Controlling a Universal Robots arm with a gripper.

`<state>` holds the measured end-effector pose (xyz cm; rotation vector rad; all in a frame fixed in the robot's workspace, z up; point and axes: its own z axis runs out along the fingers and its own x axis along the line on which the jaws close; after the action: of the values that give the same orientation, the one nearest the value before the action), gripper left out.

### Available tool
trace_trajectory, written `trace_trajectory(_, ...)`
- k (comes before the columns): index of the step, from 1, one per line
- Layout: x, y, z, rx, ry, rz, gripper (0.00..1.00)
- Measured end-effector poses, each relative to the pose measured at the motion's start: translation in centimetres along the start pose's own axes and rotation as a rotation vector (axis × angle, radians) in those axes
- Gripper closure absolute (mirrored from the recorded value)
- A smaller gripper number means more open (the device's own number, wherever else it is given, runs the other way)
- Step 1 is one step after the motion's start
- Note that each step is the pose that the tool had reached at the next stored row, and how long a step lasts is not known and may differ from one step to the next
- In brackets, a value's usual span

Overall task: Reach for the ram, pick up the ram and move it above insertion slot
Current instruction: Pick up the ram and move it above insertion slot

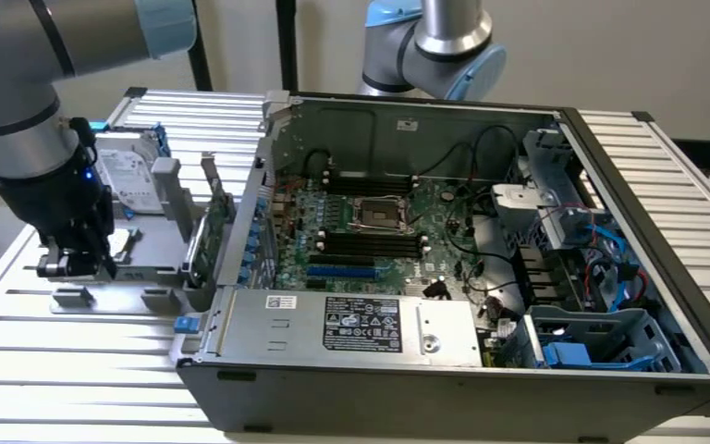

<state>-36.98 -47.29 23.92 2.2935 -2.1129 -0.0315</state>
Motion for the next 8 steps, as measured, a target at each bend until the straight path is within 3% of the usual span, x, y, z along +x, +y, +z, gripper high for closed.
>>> trace_trajectory(8, 0.1, -0.99, -3.65, -0.0029, -0.0003, 0.000, 0.86)
